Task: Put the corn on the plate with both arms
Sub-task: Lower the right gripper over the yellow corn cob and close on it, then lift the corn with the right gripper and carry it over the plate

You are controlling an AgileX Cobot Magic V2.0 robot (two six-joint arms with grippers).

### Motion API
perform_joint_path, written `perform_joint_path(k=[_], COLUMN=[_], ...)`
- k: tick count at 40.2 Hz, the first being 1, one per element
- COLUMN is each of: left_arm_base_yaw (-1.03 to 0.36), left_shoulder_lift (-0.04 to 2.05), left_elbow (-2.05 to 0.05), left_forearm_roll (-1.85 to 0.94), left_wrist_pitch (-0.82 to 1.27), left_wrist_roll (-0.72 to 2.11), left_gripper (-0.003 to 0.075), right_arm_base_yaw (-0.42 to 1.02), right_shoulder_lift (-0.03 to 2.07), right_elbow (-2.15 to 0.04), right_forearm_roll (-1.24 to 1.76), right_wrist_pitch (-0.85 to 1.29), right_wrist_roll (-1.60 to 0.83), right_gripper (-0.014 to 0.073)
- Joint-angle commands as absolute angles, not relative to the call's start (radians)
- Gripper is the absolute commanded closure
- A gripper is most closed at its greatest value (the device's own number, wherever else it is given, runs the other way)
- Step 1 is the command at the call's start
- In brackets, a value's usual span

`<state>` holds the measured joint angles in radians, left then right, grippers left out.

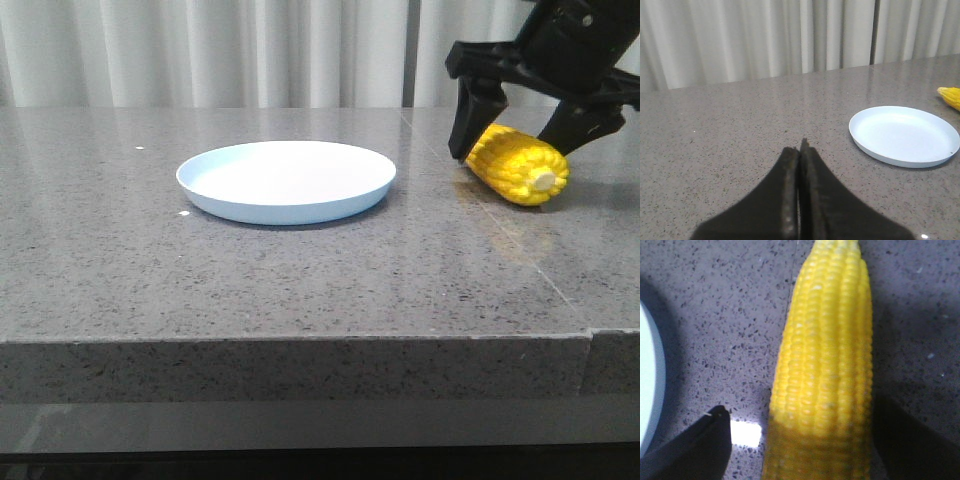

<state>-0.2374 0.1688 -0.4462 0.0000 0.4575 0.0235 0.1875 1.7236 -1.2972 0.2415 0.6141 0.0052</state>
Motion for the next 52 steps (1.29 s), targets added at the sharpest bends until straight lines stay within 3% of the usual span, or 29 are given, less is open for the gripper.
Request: perform_joint_path(k=[1,6,13,23,31,42,52], left_arm_base_yaw=[-0.245,-0.245,-0.245,-0.245,-0.245,-0.245,-0.245], left_shoulder_lift=[0.180,0.180,0.180,0.180,0.180,0.180,0.180], left_elbow=[-0.471,-0.471,-0.471,-0.471,-0.471,-0.471,-0.471], left_forearm_roll=[0.000,0.000,0.000,0.000,0.000,0.000,0.000], left_wrist_pitch=[0.387,0.387,0.387,0.387,0.387,0.387,0.387], left_wrist_roll=[0.024,0.024,0.024,0.024,0.024,0.024,0.024], left_gripper=[0.0741,0.0741,0.0741,0.0741,0.0741,0.0741,0.0741], right_arm_base_yaw=[0.189,0.189,0.189,0.219,0.336,0.531,0.581], right_shoulder_lift=[1.682,1.681,1.673,1.594,1.583,1.689,1.821], right_elbow=[-1.338,-1.338,-1.340,-1.348,-1.421,-1.555,-1.636], right_forearm_roll=[0.255,0.255,0.255,0.253,0.148,-0.072,-0.102], right_wrist_pitch=[0.575,0.571,0.587,0.621,0.682,0.685,0.645], right_wrist_roll=[0.000,0.000,0.000,0.032,0.185,0.508,0.673], right_gripper=[0.0123,0.0277,0.0391,0.0388,0.0388,0.0388,0.0388])
